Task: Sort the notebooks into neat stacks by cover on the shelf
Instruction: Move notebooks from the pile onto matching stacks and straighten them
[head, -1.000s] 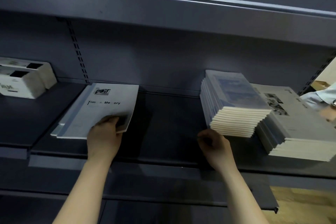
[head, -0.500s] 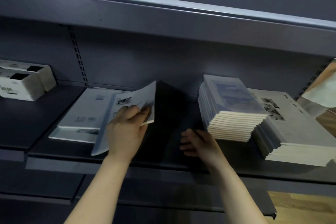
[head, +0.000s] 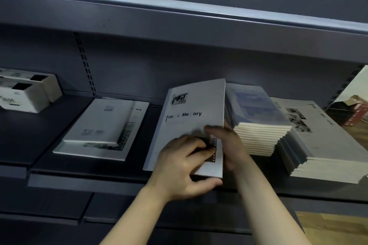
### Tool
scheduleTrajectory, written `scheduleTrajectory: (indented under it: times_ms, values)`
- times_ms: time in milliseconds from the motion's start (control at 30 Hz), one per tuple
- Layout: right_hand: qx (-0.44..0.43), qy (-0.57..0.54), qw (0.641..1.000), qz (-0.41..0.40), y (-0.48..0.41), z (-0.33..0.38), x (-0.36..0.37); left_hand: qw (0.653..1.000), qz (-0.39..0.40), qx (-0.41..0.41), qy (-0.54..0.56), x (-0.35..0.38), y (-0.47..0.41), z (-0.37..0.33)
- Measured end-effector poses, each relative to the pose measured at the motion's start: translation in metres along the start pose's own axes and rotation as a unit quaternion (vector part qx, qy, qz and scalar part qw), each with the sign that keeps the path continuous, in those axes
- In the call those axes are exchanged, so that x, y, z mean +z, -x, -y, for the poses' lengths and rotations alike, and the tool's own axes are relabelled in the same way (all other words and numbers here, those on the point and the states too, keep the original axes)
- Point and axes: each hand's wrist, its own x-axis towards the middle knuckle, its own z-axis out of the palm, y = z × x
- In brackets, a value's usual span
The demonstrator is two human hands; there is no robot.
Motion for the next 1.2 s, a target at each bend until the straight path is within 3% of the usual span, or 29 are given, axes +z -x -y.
scheduleTrajectory:
  times_ms: [133,300,333,400,467,500,567,667,867,1067,1200]
  values:
    - [-0.024,0.045,0.999,0.008,0.0,0.006,-0.009,0.988,0.023,-0.153,0.0,-0.007,0.001,0.015]
    - [-0.024,0.058,0.998,0.029,0.006,0.016,-0.024,0.914,-0.007,-0.388,0.118,-0.01,0.004,0.041]
    - [-0.026,0.059,0.997,0.03,0.007,0.018,-0.027,0.889,-0.016,-0.428,0.161,-0.01,0.003,0.043]
    - [-0.028,0.061,0.997,0.032,0.01,0.021,-0.032,0.807,-0.026,-0.504,0.308,-0.011,-0.002,0.043]
    - [-0.03,0.066,0.997,0.028,0.014,0.024,-0.036,0.729,-0.025,-0.514,0.452,-0.009,-0.006,0.041]
    - [-0.033,0.071,0.997,0.026,0.016,0.026,-0.039,0.716,-0.025,-0.502,0.485,-0.008,-0.008,0.039]
    - [-0.046,0.078,0.996,0.02,0.021,0.031,-0.045,0.716,-0.052,-0.477,0.507,-0.004,-0.012,0.033]
    - [-0.081,0.124,0.989,-0.001,0.03,0.039,-0.056,0.743,-0.091,-0.451,0.485,0.004,-0.022,0.021]
    - [-0.131,0.205,0.969,-0.041,0.048,0.059,-0.08,0.781,-0.103,-0.42,0.45,0.021,-0.037,-0.01]
    - [-0.163,0.18,0.961,-0.13,0.072,0.084,-0.118,0.785,-0.014,-0.394,0.478,0.04,-0.055,-0.037]
    - [-0.177,0.139,0.959,-0.173,0.088,0.106,-0.151,0.808,0.129,-0.386,0.427,0.056,-0.057,-0.043]
